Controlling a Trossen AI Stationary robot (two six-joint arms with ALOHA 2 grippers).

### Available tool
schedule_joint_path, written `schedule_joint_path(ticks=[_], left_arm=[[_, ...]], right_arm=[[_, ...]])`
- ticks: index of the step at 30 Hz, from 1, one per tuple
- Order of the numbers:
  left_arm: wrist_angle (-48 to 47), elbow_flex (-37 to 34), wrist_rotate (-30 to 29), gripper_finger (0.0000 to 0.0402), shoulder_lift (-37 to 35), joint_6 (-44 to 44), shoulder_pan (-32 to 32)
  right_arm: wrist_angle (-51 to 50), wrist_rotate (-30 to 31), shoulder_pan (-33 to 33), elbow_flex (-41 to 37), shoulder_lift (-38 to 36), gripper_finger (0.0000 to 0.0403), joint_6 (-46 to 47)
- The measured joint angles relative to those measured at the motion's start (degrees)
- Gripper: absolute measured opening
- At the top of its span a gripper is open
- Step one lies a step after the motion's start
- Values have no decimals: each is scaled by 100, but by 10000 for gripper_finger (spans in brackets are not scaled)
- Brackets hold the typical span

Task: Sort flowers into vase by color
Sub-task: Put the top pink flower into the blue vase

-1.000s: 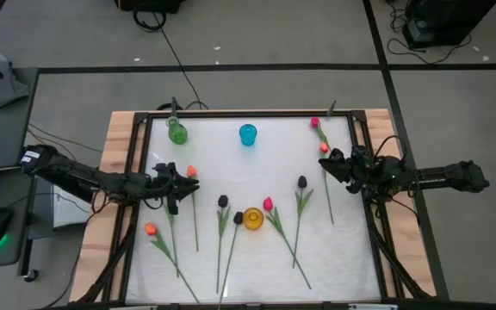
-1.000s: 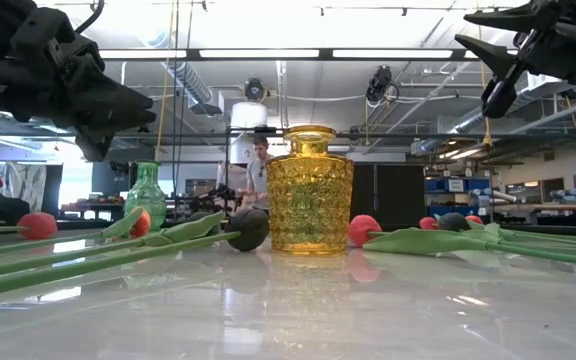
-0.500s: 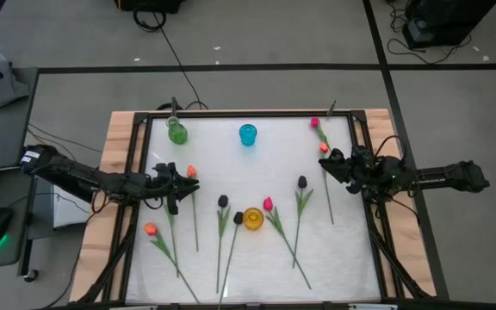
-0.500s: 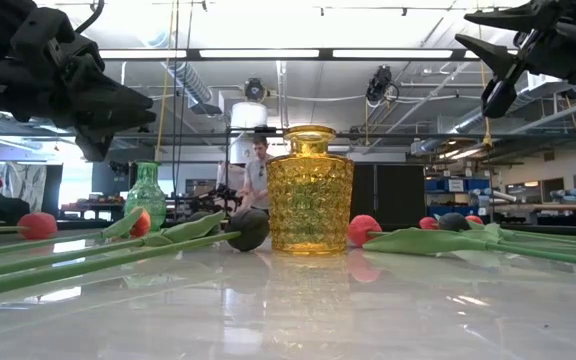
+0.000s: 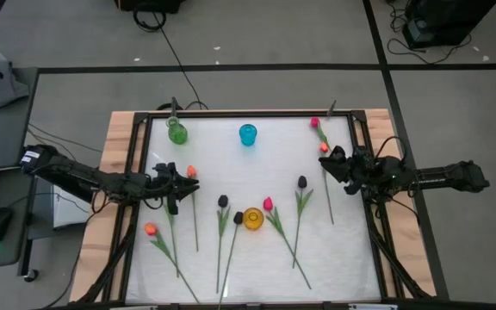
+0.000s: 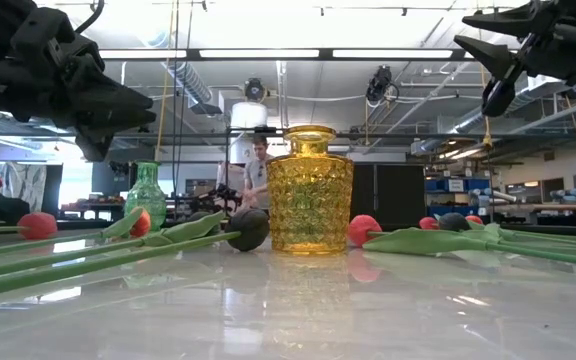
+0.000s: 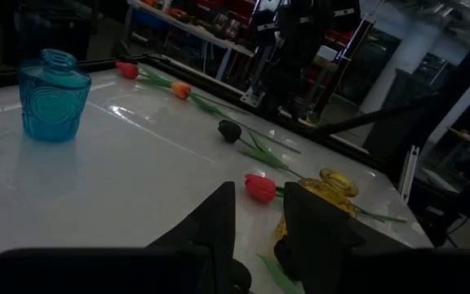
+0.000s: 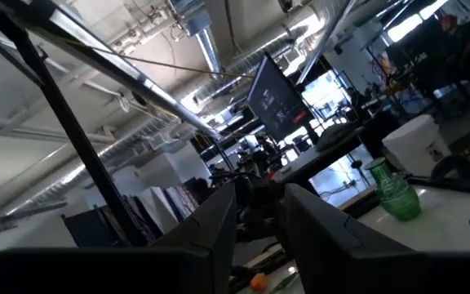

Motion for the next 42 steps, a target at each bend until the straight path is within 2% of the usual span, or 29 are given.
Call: schedule_joint_path(ticks=[26, 42], left_arm=[[0, 0, 0, 112, 0, -2, 1], [0, 0, 0, 112, 2, -2, 0]], right_arm=[[48, 151, 0, 0, -1, 117, -170], [262, 146, 0, 0, -2, 117, -884]])
